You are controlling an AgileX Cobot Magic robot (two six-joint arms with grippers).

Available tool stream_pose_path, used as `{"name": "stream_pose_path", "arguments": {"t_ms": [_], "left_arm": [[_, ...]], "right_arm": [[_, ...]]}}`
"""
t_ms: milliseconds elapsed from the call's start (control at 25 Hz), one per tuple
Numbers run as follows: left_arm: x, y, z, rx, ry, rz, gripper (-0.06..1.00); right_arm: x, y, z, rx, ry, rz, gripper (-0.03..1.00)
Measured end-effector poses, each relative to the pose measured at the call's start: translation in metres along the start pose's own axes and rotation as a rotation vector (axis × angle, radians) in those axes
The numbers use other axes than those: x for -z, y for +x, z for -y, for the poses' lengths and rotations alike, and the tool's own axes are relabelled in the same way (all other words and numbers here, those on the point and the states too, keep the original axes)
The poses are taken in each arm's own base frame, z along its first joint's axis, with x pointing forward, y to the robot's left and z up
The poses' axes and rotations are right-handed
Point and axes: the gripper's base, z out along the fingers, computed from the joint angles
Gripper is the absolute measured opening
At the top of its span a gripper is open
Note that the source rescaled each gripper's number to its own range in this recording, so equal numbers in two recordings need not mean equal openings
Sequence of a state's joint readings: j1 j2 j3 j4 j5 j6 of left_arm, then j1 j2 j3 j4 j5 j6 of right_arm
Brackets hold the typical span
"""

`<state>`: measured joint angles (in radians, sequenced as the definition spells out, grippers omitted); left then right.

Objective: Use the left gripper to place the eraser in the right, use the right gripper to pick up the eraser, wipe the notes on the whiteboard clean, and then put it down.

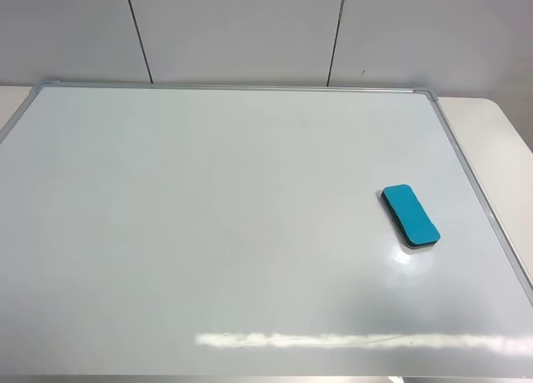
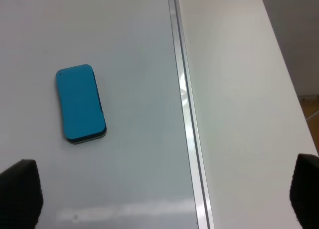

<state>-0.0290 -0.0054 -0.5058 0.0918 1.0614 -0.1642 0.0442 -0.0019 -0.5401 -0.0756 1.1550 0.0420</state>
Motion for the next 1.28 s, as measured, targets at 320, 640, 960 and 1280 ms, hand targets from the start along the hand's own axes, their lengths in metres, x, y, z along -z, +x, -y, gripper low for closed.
{"name": "stream_pose_path", "arguments": {"t_ms": [320, 640, 960, 1280], "left_arm": [[0.0005, 0.0003, 0.0004, 0.031, -0.062, 0.005, 1.0], [0.0005, 0.0003, 0.0004, 0.031, -0.062, 0.005, 1.0], [0.0005, 0.0003, 0.0004, 0.031, -0.062, 0.005, 1.0], [0.0005, 0.0003, 0.0003, 0.03, -0.063, 0.005, 1.0]], "right_arm": [[0.0, -0.0012, -0.0001, -0.013, -0.001, 0.013, 1.0], [0.0, -0.0013, -0.0001, -0.013, -0.003, 0.014, 1.0], [0.0, -0.0016, -0.0001, -0.012, -0.004, 0.017, 1.0], [0.0, -0.0016, -0.0001, -0.012, -0.004, 0.017, 1.0]]}}
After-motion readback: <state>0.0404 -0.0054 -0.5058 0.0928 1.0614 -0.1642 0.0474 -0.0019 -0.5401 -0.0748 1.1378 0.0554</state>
